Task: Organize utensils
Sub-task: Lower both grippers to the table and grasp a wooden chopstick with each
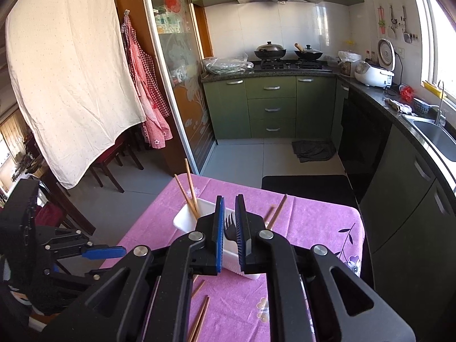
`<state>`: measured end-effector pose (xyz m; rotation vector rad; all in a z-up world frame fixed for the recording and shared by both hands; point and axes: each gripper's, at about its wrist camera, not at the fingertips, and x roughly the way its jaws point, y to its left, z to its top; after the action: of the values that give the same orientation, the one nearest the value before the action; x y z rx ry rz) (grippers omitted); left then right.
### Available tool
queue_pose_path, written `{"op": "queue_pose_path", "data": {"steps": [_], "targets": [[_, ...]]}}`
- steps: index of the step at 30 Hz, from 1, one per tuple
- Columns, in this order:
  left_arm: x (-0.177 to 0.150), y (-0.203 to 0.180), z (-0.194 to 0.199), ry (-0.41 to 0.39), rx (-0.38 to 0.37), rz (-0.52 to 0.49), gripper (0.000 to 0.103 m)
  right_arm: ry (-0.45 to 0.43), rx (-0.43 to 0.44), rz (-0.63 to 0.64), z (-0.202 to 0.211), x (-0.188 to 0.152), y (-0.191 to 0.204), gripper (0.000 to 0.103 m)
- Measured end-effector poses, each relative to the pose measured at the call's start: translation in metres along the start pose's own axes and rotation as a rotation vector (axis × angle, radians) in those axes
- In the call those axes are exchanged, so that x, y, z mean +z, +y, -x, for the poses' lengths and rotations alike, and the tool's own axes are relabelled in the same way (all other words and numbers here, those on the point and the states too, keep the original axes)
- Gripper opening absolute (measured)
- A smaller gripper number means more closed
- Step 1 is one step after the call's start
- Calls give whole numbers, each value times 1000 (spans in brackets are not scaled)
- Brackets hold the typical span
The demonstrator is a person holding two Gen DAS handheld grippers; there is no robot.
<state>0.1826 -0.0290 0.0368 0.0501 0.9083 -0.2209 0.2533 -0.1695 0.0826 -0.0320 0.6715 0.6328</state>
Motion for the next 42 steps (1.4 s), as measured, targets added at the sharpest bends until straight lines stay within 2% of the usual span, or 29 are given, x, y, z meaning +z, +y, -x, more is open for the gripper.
{"op": "queue_pose_path", "data": {"steps": [3, 6, 9, 14, 19, 27, 34, 37, 39, 42], "targets": [[-14, 0, -17, 62, 2, 7, 27, 23, -4, 27, 18, -23, 7, 15], [-31, 4, -43, 154, 5, 34, 27, 94, -17, 55, 19, -58, 10, 15], [-46, 8, -71, 239, 13, 68, 27, 226, -15, 58, 0, -105, 4, 18], [-59, 7, -112, 336, 26, 92, 27, 425, -42, 24, -40, -176, -19, 18], [-64, 2, -140, 407, 55, 89, 27, 502, -35, -5, -60, -212, -31, 18], [-65, 2, -166, 467, 114, 81, 25, 513, 4, 0, -67, -214, -29, 21], [-63, -1, -179, 489, 128, 65, 22, 521, 21, -3, -69, -213, -31, 21], [-63, -4, -180, 495, 127, 56, 16, 526, 21, -8, -71, -214, -33, 21], [-61, -8, -184, 499, 130, 48, 8, 528, 24, -9, -71, -215, -33, 21], [-58, -10, -185, 502, 121, 56, 8, 532, 30, -10, -71, -216, -33, 21]]}}
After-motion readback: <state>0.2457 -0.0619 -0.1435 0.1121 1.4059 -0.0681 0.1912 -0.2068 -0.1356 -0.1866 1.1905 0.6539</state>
